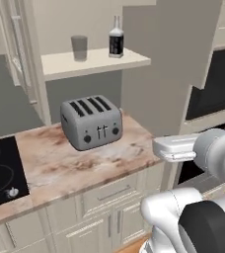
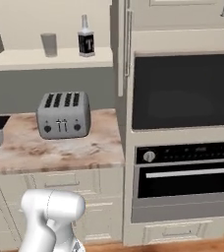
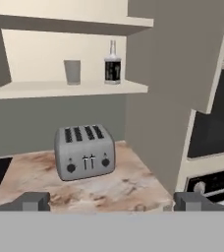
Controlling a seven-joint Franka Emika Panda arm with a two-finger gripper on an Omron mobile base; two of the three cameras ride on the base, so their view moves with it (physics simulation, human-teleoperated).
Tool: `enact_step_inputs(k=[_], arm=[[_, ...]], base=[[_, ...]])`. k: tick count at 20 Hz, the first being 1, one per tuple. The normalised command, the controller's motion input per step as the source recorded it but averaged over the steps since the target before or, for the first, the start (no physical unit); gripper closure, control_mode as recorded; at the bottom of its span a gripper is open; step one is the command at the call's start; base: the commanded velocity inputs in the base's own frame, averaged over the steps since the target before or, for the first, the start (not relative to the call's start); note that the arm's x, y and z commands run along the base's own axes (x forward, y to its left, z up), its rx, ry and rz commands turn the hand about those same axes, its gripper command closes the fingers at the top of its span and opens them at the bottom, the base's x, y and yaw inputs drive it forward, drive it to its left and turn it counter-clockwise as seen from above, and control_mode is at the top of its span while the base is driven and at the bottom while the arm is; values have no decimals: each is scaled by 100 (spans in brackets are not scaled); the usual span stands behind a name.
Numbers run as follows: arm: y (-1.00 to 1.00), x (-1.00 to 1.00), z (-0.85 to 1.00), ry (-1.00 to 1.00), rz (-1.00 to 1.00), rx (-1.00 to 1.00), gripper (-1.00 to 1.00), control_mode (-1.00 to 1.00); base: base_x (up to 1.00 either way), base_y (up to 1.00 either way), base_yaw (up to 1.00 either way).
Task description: There is a bowl on the dining counter. Grab a lemon wedge from the fridge and place it in the bowl. Then get the liquor bottle and glass cup from the cabinet and place them next to the bowl.
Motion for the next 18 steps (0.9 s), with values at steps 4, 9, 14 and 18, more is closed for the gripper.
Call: enact_step_inputs(k=[4,9,14,18], arm=[[0,0,0,0,0,0,-100,100],[0,0,0,0,0,0,-100,100],[0,0,0,0,0,0,-100,100],[0,0,0,0,0,0,-100,100]], base=[[77,-2,35],[75,-3,31],[75,-8,28],[85,-28,25]])
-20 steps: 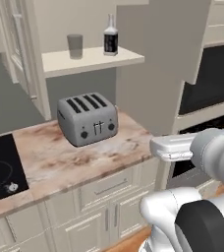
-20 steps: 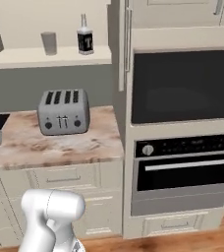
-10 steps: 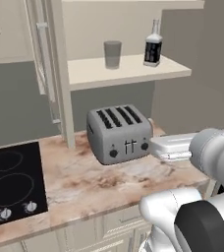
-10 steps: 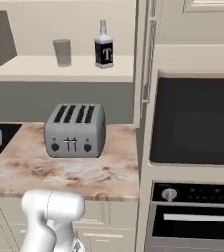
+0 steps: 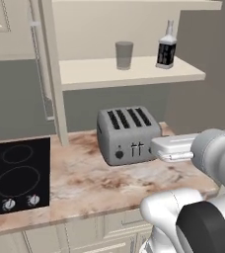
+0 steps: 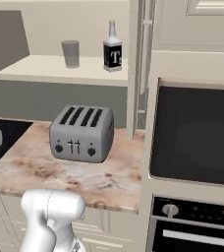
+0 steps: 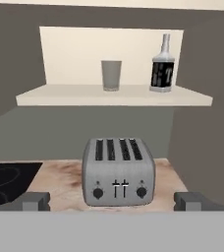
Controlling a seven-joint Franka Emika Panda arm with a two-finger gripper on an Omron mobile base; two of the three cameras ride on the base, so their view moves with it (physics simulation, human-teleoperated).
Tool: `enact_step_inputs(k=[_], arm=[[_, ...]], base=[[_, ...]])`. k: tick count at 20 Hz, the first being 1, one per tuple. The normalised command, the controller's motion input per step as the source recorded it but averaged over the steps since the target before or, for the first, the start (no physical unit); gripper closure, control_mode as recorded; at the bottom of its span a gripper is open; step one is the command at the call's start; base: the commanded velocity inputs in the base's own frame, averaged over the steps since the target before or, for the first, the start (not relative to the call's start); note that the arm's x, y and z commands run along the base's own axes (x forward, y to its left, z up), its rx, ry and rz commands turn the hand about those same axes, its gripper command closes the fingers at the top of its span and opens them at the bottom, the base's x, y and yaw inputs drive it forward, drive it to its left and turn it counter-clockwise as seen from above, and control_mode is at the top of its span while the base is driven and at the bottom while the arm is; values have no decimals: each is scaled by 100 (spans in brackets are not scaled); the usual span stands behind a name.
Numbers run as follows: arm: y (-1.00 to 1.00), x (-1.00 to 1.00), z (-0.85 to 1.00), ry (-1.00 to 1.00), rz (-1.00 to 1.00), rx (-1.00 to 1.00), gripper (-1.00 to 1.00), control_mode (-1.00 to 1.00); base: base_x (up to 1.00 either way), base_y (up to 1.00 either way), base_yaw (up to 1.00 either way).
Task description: There is a bowl on the dining counter. Grab a lemon wedge from the fridge and place it in the bowl. Then get the liquor bottle and glass cup from the cabinet and place them next to the bowl.
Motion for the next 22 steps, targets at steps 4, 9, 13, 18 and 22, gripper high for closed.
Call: enact_step_inputs(k=[4,9,13,18,22], arm=[[0,0,0,0,0,0,-100,100],[0,0,0,0,0,0,-100,100],[-27,40,13,0,-6,0,-100,-100],[-40,50,52,0,-5,0,-100,-100],[-39,46,55,-1,0,0,-100,-100]], base=[[97,-33,23],[28,-7,6],[0,0,0],[0,0,0],[0,0,0]])
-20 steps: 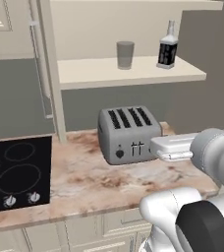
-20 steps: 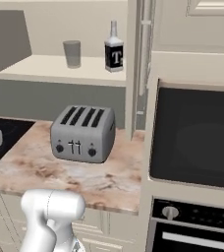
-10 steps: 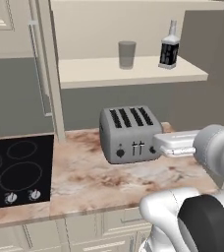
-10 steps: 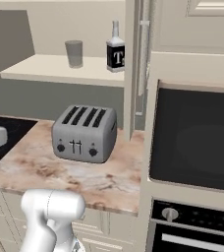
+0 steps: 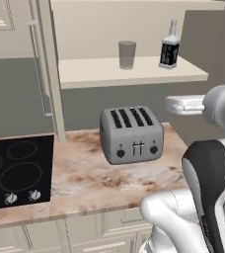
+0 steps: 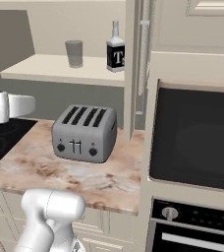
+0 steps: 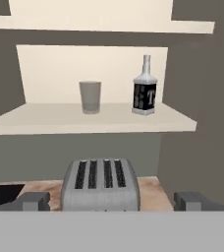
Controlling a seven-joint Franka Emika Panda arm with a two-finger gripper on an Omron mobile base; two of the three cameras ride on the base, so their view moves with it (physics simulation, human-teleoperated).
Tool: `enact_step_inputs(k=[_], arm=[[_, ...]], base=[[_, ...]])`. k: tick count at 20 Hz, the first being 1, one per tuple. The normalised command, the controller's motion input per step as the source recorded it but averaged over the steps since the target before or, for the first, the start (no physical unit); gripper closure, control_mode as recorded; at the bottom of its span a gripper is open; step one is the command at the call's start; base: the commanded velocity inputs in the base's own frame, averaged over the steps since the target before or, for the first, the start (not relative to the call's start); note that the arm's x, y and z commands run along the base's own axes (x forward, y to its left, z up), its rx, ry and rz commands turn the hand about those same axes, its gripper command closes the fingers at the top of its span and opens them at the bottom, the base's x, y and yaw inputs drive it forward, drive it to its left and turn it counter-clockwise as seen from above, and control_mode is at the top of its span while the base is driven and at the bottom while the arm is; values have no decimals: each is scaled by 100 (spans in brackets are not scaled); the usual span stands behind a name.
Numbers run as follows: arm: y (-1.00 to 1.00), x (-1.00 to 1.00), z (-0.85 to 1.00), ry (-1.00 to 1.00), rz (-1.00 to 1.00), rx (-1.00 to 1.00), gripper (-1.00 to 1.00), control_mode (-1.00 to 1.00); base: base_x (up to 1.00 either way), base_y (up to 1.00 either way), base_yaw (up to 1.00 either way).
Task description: There is a bowl on the dining counter. Grab a lemon wedge from the fridge and place it in the bowl. Then get the liquor bottle and glass cup from the cabinet and place them next to the bowl.
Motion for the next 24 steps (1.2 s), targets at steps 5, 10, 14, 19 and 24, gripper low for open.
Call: enact_step_inputs(k=[5,10,14,19,24], arm=[[-52,40,36,-4,0,0,-100,-100],[-29,37,5,0,0,-3,-100,-100],[-4,44,-11,0,-2,-6,-100,-100],[-11,47,5,-11,-1,0,-100,-100],[-10,11,5,-4,0,0,-100,-100]], base=[[0,0,0],[0,0,0],[0,0,0],[0,0,0],[0,0,0]])
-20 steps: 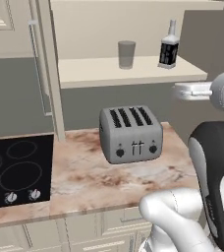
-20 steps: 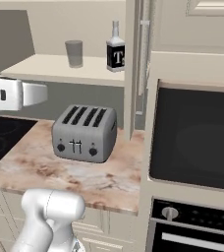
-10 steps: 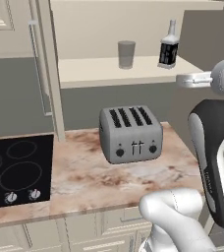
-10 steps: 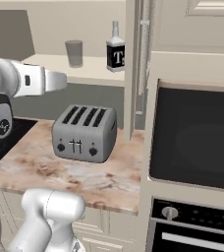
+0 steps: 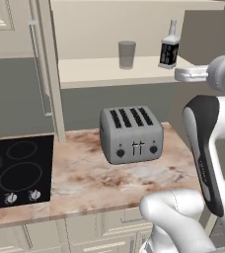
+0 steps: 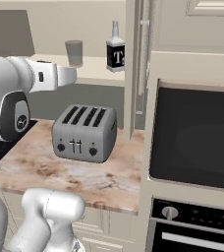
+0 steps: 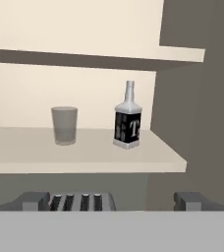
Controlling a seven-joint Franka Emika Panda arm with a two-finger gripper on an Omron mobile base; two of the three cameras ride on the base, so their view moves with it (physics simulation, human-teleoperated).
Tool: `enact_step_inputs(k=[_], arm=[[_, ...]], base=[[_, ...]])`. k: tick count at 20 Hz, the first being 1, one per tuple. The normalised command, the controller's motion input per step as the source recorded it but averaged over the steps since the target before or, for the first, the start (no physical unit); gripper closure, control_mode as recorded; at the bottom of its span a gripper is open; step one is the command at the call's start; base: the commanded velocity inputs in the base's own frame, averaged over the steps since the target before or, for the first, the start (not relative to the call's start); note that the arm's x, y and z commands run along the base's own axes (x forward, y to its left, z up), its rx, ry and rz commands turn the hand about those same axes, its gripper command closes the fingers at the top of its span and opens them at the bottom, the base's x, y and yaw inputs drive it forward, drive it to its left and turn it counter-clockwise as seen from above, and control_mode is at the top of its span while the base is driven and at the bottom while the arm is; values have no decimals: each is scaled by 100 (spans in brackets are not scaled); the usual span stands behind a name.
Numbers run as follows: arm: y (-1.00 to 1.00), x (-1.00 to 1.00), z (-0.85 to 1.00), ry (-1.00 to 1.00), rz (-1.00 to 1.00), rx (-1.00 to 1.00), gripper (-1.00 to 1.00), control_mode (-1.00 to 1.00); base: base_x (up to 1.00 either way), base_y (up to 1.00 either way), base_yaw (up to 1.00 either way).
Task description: There is a bowl on the dining counter. Grab a lemon wedge from the fridge and place it in the bowl. Then get the liquor bottle and glass cup from the cabinet and place them next to the bowl.
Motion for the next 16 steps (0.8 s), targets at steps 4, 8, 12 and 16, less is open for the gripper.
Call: enact_step_inputs(k=[4,8,12,16], arm=[[-3,3,6,0,0,0,-100,-100],[-8,0,17,-2,1,6,-100,-100],[-12,11,18,-2,6,8,-100,-100],[-10,20,17,0,4,5,-100,-100]], base=[[0,0,0],[0,0,0],[0,0,0],[0,0,0]])
